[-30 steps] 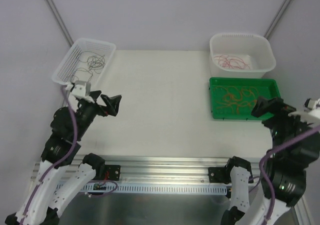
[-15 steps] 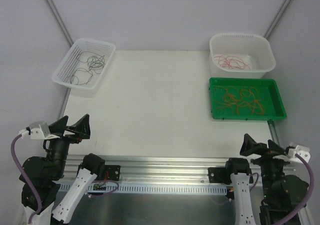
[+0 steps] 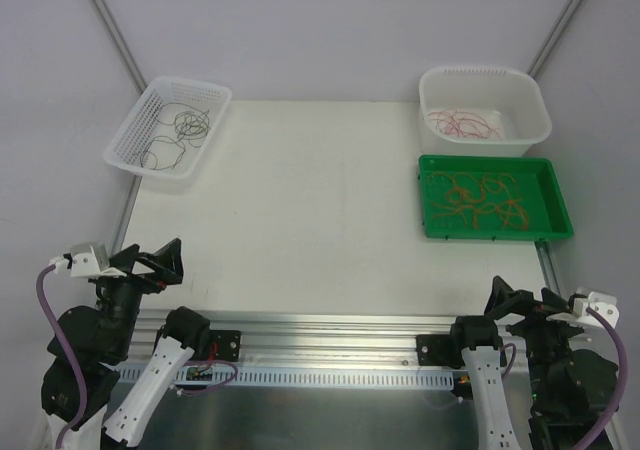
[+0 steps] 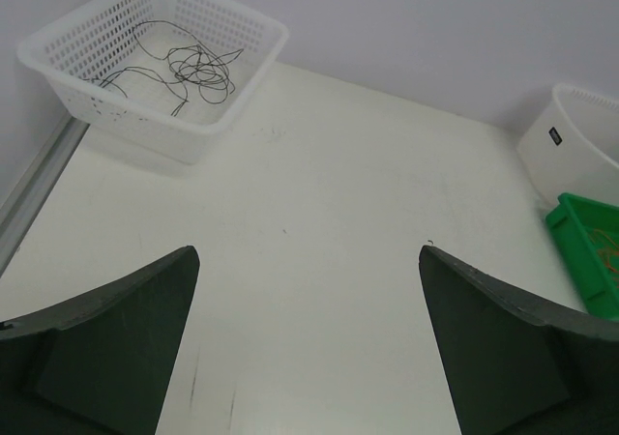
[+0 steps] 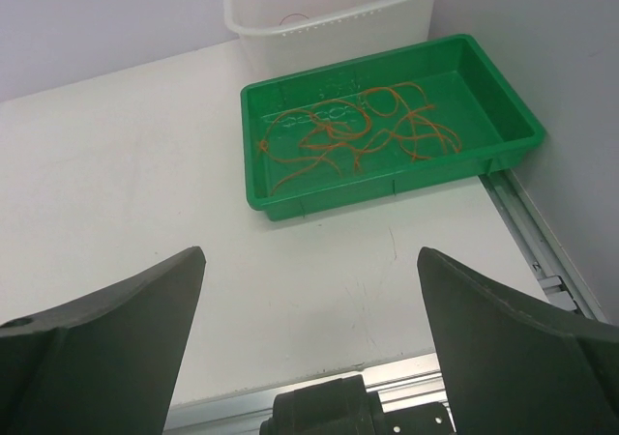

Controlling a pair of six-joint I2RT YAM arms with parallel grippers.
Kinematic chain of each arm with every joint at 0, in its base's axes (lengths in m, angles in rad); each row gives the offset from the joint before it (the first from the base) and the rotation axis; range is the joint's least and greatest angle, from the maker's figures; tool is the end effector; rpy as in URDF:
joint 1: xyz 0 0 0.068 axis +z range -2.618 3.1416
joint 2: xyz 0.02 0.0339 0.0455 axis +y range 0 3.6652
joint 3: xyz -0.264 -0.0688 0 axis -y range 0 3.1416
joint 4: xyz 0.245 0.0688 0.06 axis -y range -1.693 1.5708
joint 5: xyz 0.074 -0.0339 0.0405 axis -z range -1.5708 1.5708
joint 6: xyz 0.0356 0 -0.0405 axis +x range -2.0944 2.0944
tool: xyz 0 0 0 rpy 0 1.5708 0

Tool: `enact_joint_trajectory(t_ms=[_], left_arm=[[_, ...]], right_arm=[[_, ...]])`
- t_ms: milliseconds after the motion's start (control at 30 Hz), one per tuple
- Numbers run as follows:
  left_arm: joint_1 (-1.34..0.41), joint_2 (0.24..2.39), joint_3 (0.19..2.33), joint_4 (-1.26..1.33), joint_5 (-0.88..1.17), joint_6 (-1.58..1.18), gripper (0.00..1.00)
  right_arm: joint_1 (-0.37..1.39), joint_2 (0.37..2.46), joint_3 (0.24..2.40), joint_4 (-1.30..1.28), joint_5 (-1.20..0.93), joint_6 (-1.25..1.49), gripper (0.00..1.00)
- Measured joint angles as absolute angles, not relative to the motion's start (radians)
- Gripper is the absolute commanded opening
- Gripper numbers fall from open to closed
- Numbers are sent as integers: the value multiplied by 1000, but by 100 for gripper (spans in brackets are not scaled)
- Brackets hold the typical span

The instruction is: Untangle the cables

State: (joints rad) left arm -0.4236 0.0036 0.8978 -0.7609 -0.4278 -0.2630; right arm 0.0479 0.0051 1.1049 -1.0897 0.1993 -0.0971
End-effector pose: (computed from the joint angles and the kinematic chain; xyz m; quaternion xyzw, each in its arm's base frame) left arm -0.0230 0.0266 0.3572 -0.1076 0.6542 -0.1159 0.7396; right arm -0.0770 -0.0107 0.3615 0.0198 0.7033 -0.0874 0.7052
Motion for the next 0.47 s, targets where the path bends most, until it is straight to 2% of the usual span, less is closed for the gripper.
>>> enact_joint_trajectory(t_ms=[467], left_arm=[[-424,4,898,-802,-432,-276,99]], right_arm=[[58,5,1108,-1098,202,-113,97]])
